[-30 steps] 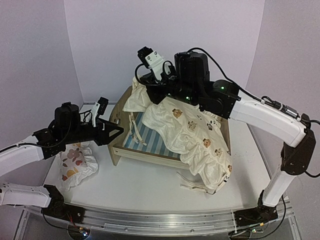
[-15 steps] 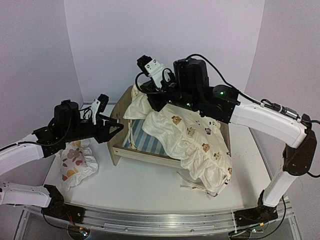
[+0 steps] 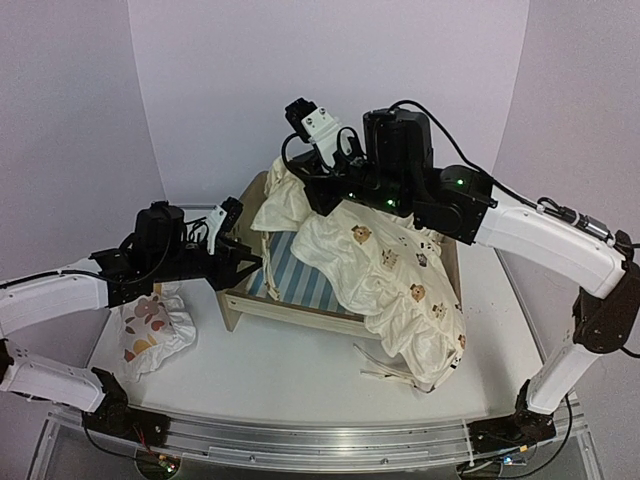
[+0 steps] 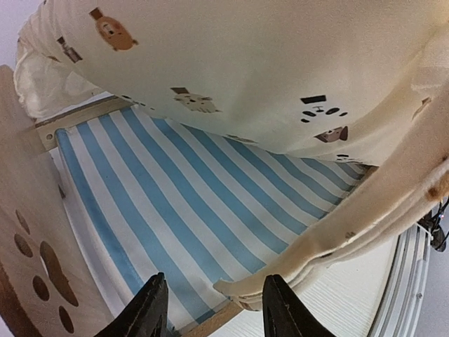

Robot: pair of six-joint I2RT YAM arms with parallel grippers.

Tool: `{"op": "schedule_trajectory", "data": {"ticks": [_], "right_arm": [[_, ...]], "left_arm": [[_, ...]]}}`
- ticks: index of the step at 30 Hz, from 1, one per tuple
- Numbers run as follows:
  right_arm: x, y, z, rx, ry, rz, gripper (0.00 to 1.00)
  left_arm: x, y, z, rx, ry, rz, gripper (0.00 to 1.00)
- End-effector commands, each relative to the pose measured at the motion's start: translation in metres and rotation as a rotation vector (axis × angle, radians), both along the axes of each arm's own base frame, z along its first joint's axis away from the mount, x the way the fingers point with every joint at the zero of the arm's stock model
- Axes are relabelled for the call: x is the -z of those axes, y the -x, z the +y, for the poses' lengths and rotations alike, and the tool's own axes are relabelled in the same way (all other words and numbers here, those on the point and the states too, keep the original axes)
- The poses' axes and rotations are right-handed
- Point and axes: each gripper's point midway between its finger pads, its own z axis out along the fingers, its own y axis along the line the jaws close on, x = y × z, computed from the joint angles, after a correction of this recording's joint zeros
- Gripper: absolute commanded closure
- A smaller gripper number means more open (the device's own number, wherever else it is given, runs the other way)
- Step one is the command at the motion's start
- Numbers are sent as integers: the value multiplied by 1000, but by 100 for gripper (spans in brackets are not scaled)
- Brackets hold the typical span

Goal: Set up the pet bed

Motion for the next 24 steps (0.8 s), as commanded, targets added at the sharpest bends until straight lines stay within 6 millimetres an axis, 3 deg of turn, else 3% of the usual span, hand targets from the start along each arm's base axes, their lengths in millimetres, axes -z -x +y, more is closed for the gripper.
{"op": "schedule_trajectory", "data": {"ticks": [1, 6, 24], "right_arm": [[-47, 11, -17, -1, -121, -56, 100], [-45, 9, -19, 13, -115, -60, 100], [-45, 9, -26, 30, -109, -70, 100]], "left_arm": [[-31, 1, -18, 66, 26, -103, 51], [-33, 6, -30, 98, 8, -98, 51], [-35, 40, -43, 209, 48, -91, 50]]}}
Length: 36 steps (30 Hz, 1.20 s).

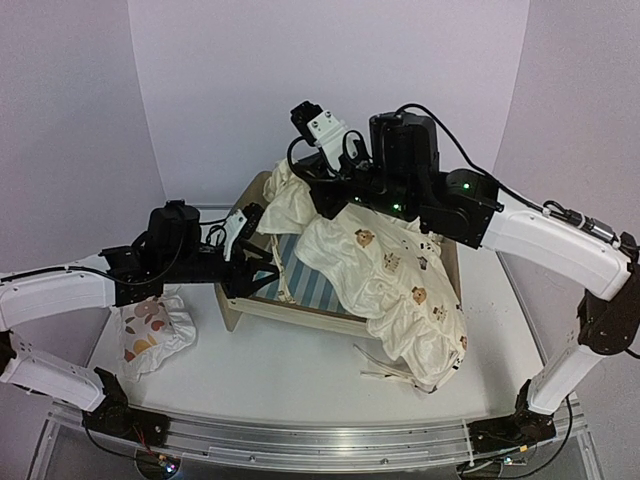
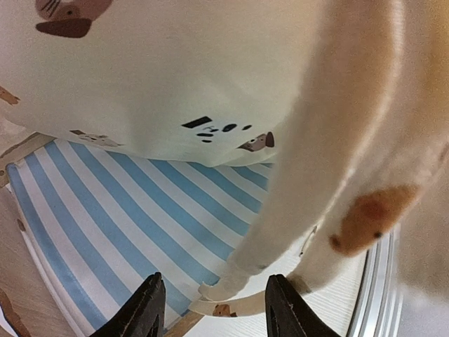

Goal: Set up the pet bed

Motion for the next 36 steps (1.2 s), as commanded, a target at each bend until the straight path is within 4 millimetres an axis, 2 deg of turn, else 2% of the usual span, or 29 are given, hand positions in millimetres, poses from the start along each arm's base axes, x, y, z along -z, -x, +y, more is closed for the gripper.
{"op": "schedule_trajectory", "data": {"ticks": [1, 7, 13, 14, 16, 18, 23, 25, 33, 36], "right_arm": [[-48, 8, -18, 18, -115, -70, 100], [-48, 9, -19, 12, -124, -64, 100], [-47, 10, -20, 12, -128, -59, 100], [-47, 10, -21, 12, -127, -58, 100], [-46, 10, -22, 14, -125, -58, 100], [-46, 10, -22, 14, -124, -57, 100], [-43, 12, -23, 8, -127, -47, 100], [-38, 13, -21, -1, -125, -33, 100], [-11, 13, -12, -21, -105, 24, 100], [0, 12, -8, -27, -94, 45, 100]], "left_arm": [[-28, 13, -5, 45, 67, -55, 50], [-22, -4, -10, -19, 77, -65, 52], [-22, -24, -13, -103, 67, -92, 65], [-22, -25, -14, -109, 64, -96, 70], [-23, -27, -14, -112, 60, -102, 92], [-30, -27, -14, -123, 64, -115, 100], [-63, -37, 0, -218, 78, -182, 100], [-66, -45, 7, -277, 52, -201, 100], [-63, -70, 33, -463, -47, -237, 100], [-51, -73, 40, -501, -100, -217, 100]]}}
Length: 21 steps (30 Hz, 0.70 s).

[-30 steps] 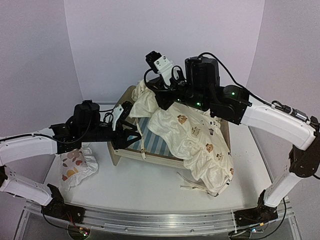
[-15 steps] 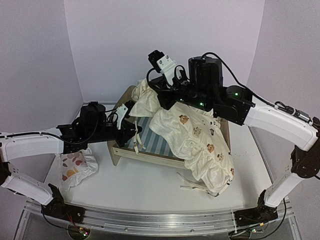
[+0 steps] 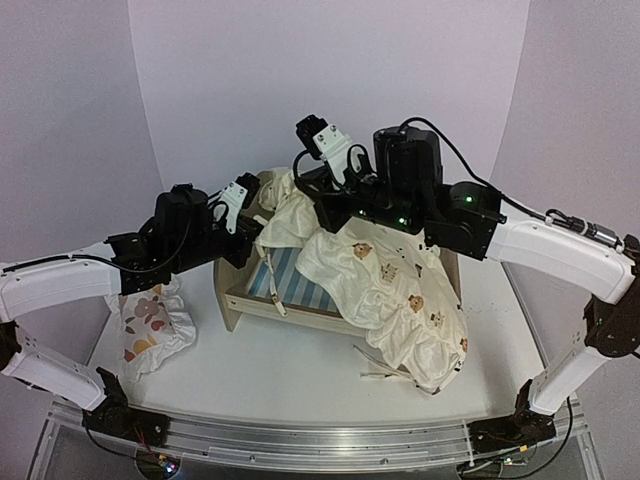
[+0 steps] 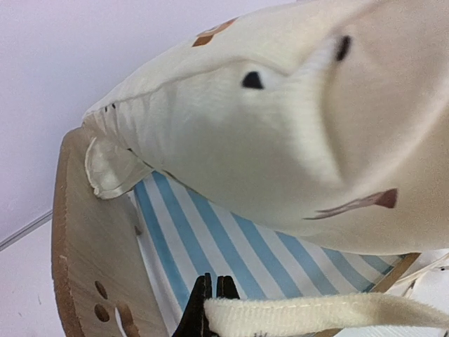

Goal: Set up the pet bed

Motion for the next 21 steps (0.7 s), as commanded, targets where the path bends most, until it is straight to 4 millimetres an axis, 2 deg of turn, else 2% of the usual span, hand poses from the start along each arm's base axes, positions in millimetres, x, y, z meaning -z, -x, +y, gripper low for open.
{"op": "schedule_trajectory", "data": {"ticks": [1, 13, 21], "right_arm": [[-14, 5, -1, -10, -72, 6, 100], [28, 2, 10, -18, -30, 85, 100], [57, 1, 16, -16, -6, 144, 100]], "left_arm": [[-13, -10, 20, -118, -40, -23, 100], [8, -16, 47, -274, -71, 52, 98], [20, -12, 53, -300, -100, 91, 94]]}}
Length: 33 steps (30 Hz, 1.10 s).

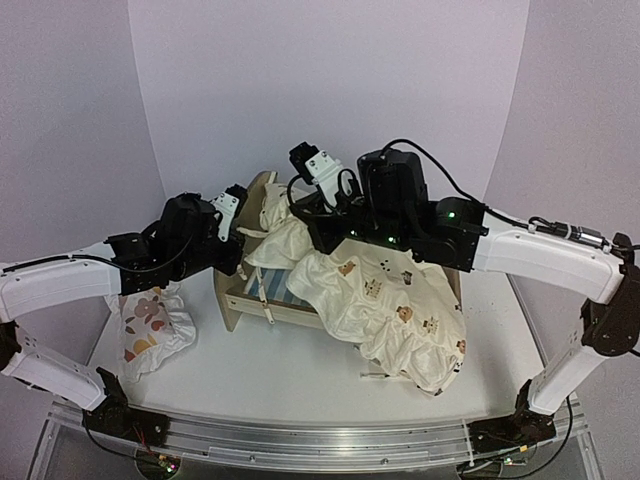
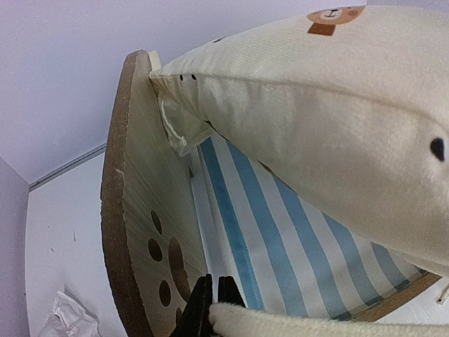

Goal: Set up the pet bed

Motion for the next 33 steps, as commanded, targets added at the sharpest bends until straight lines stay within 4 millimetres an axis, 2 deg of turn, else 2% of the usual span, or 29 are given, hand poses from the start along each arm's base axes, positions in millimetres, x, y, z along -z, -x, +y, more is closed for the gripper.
{"op": "schedule_trajectory", "data": {"ticks": [1, 5, 11, 15, 20, 23, 26, 29, 33], "right_arm": [[11, -1, 7, 2, -24, 38, 100], [24, 0, 12, -3, -18, 73, 100], [38, -3, 20, -4, -7, 101, 100], [41, -5, 24, -2, -5, 106, 100], [42, -11, 21, 29, 5, 93, 100], [38, -15, 17, 61, 3, 78, 100], [37, -25, 7, 142, 21, 56, 100], [49, -34, -5, 223, 56, 51, 100], [67, -33, -5, 224, 85, 71, 100]], "left_arm": [[-16, 0, 6, -41, 24, -12, 93], [-8, 0, 12, -76, 2, 10, 89], [2, 7, 19, -99, 9, 61, 77], [-1, 8, 30, -142, 14, 44, 73], [-12, 14, 36, -147, 46, 41, 71], [-13, 18, 33, -128, 60, 51, 71], [-6, 23, 28, -108, 46, 88, 72], [7, 28, 22, -91, 22, 118, 72], [23, 32, 12, -65, 1, 137, 72]]}}
